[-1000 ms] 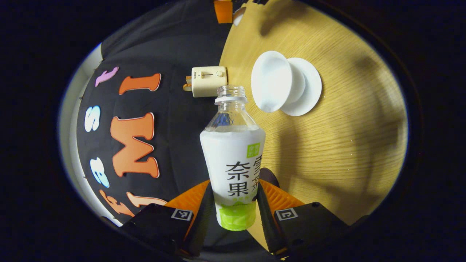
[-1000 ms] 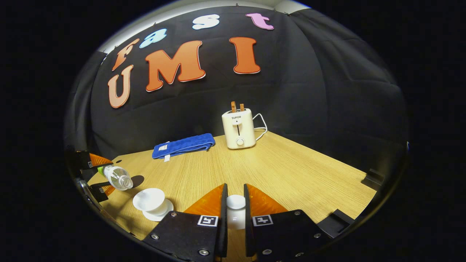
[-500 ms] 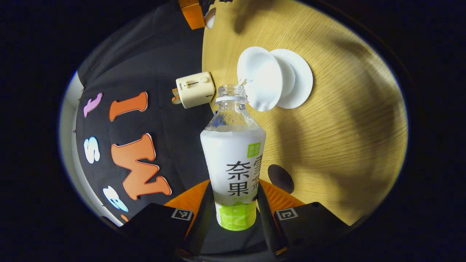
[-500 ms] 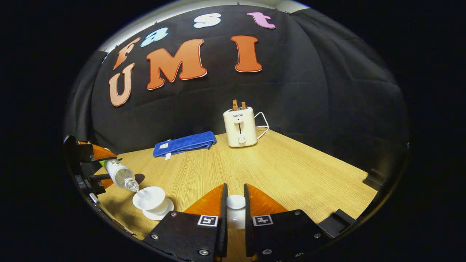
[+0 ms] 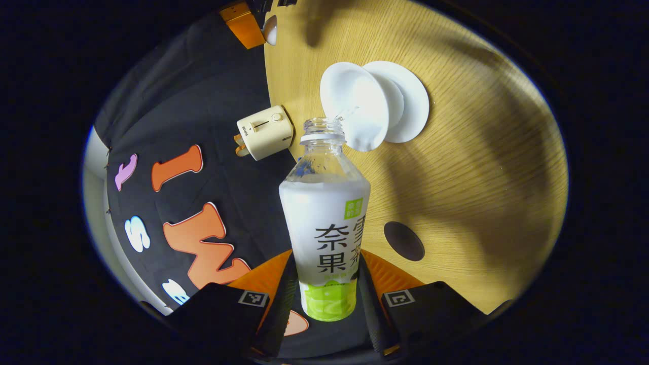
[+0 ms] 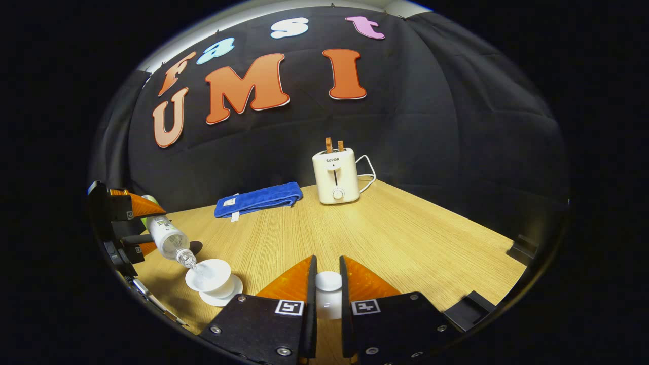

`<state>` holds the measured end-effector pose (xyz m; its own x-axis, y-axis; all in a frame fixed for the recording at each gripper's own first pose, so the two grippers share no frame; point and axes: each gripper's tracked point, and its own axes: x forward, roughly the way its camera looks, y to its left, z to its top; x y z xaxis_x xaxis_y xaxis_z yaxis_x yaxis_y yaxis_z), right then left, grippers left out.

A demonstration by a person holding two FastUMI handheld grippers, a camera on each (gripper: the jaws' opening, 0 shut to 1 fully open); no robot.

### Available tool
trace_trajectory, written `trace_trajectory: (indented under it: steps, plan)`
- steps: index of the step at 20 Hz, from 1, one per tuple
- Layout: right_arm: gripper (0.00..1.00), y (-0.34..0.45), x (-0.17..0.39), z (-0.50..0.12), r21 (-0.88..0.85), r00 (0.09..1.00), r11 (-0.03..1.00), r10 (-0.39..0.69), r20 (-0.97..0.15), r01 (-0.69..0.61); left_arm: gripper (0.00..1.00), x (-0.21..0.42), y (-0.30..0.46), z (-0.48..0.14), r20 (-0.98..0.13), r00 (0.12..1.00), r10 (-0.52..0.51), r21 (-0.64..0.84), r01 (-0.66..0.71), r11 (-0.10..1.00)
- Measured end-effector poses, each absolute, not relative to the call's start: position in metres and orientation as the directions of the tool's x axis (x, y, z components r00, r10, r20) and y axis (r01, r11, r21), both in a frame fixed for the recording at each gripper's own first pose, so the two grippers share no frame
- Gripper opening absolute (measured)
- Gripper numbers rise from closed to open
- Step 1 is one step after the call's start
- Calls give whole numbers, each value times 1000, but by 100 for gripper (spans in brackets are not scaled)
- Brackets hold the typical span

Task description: Open the teacup lid with one hand, grasp the water bottle and pour water into the teacup with the other hand; after pouring, place the water bottle on the coaster and then close the teacup lid.

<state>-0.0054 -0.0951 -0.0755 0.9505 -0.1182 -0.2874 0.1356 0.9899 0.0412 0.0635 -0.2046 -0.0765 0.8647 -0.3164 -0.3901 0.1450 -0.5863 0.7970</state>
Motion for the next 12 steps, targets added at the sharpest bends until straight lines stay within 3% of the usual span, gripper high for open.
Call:
trace_trajectory:
  steps: [7, 12]
  plan:
    - [20, -98, -6, -77, 41, 949, 990, -119, -292, 136, 66, 66, -211, -72, -391, 860, -328, 779, 120, -615]
    - [20, -101, -5, -82, 44, 946, 989, -122, -301, 142, 65, 66, -196, -91, -432, 855, -289, 821, 240, -517]
